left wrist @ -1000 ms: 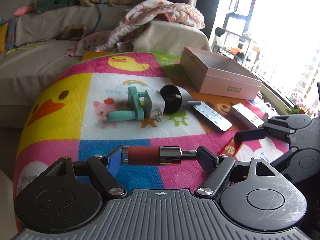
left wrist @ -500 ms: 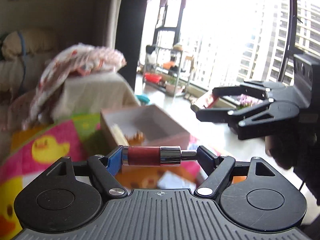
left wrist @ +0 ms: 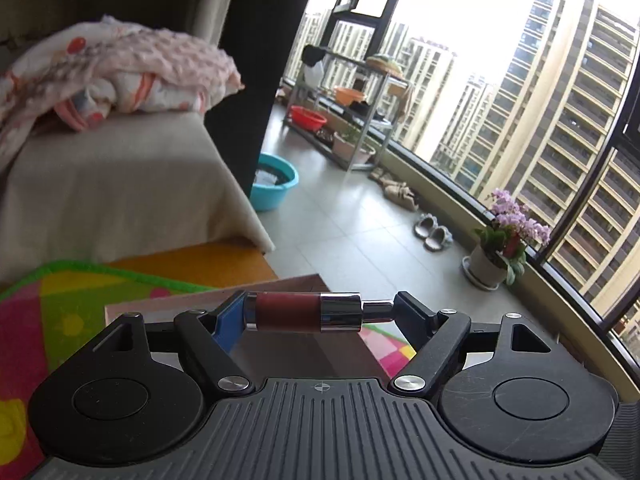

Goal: Organize rigid objects
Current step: 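Lower the cylinder and lighter into the pink box and open both grippers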

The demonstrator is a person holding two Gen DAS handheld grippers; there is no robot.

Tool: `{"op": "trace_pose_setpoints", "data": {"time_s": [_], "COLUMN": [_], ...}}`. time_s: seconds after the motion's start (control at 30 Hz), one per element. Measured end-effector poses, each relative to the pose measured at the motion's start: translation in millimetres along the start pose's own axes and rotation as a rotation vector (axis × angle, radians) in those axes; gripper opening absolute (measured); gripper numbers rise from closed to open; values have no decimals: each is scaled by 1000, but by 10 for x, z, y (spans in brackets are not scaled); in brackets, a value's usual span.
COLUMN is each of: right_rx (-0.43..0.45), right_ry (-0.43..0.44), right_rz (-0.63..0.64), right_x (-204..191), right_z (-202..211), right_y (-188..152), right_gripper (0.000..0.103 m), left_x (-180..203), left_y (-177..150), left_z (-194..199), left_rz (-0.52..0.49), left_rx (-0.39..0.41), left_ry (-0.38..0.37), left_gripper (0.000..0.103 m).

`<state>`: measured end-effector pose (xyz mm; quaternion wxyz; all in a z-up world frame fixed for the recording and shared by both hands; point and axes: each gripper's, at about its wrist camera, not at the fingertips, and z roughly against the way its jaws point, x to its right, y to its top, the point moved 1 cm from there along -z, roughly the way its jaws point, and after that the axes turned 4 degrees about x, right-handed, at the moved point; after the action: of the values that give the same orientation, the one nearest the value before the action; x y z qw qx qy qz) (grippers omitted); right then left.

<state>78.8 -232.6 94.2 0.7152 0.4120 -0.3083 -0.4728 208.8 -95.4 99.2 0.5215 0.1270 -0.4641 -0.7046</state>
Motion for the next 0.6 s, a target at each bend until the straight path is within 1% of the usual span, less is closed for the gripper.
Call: {"op": "trace_pose_setpoints", "data": {"time_s": [0.07,0.13,0.2,0.27,0.37,0.43,0.53,0.6], "right_rx": [-48,-78,-69,-21,35,74,94,90], "right_ry": [24,67,74,50,14,0,20,46], "right_rz": [-28,-40,-32,4,46,47,42,30], "right_x": [44,59,31,-22,-93,-135,-182,-233], "right_z": [-177,-274,-259,-142,118,344,608,769], "right_y": [-126,-237,-325,-378,-396,-434,-527,-626], "right_gripper": [83,83,83,84,85,85,85,85], "left_x": [-121,-213,-280,-299,-239,-144,-73,-78], "left_y": [-123,-223,-263,-243,-206,-267,-554,-862], "left_z": [-271,-408,-387,-245,272,716,1309,1627], "left_rz": [18,16,12,8,-2,-22,-47,-32], "left_rx": [-60,-82,-54,-4,105,165,204,206], "left_ry": [39,74,69,53,37,56,87,94], "left_gripper": [83,83,79,79,79,79,79,79]}}
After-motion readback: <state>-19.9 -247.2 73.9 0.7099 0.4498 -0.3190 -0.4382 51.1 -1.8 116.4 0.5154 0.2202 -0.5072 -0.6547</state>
